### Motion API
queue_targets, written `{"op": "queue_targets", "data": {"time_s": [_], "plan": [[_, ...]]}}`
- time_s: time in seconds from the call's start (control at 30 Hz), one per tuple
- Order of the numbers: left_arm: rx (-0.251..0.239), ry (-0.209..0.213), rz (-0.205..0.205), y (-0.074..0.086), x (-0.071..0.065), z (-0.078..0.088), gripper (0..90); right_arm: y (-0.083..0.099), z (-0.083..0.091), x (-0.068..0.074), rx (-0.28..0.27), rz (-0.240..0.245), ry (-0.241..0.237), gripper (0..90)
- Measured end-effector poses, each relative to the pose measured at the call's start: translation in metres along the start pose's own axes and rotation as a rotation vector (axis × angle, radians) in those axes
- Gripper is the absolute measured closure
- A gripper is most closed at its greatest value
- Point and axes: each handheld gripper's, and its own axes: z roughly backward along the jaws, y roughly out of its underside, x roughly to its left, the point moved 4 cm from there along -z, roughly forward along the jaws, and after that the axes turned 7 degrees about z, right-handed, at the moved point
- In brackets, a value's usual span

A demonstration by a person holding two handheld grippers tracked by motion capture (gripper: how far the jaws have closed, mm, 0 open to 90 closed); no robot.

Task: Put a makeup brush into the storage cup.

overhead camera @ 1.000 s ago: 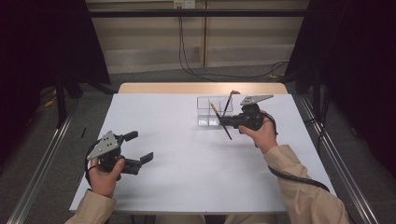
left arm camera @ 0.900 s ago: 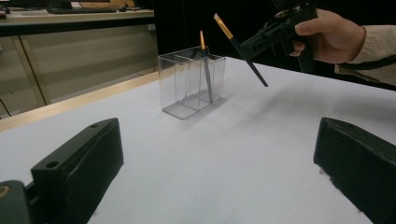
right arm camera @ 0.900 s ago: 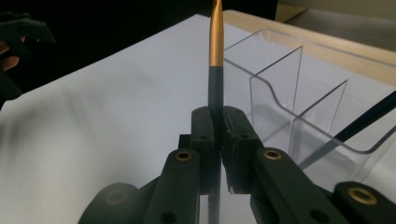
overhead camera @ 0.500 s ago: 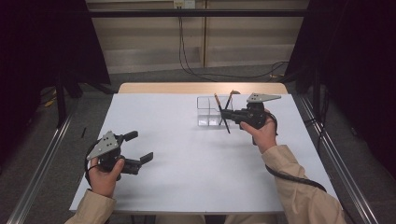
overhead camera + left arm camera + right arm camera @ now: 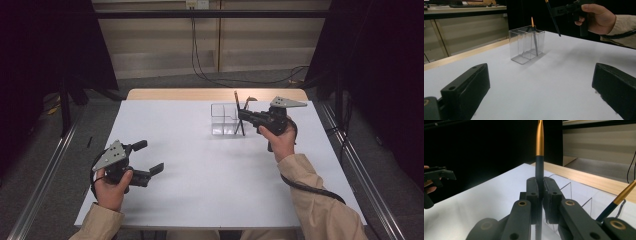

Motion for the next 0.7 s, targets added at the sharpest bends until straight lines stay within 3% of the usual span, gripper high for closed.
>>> {"op": "queue_targets", "data": {"time_s": [0.33,0.7], "plan": [[-0.001,0.001,0.002,0.0001,0.0002,0.0001,1.3,-0.0040,-0.0009,-0.0034,-0.060,-0.007,0.033,83.8],[-0.002,0.003,0.005,0.0007,0.0005,0.0001,1.3,-0.0102,-0.0035,-0.0092,-0.079,-0.006,0.054,83.8]]}}
